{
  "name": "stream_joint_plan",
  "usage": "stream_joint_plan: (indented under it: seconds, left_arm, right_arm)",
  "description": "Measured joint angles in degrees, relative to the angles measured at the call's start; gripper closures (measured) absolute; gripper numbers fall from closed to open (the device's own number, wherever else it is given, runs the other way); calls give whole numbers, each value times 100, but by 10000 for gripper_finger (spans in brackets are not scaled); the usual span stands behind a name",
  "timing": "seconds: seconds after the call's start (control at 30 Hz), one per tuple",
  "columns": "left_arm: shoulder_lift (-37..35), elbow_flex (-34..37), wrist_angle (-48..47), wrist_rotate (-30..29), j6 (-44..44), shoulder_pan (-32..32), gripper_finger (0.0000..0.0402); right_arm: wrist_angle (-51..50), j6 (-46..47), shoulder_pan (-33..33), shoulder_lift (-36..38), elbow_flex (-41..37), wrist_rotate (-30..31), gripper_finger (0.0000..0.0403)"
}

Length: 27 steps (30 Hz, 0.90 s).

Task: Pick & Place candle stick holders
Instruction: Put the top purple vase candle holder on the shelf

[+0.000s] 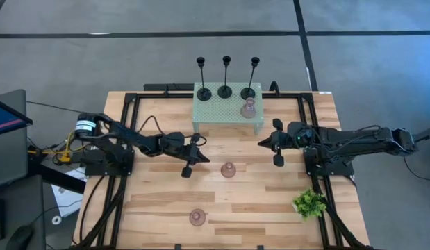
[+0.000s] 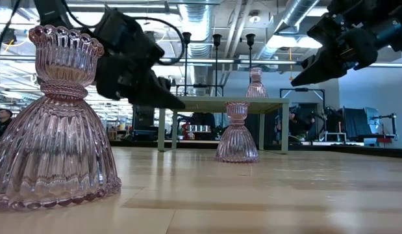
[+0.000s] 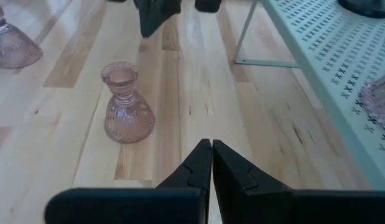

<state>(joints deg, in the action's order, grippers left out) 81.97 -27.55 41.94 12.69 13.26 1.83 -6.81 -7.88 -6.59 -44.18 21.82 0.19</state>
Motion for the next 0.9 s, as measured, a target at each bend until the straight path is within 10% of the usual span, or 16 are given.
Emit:
stream_joint_plan:
  seconds: [0.43,0.9]
  left_arm:
    - [439,-181,444,-105,0,8,388]
    - [439,-179,856,-105,-133,8,251]
  right_arm:
    - [-24,177,-72,0,2,-15,401]
    - [-4,192,-70,0,2,-13,402]
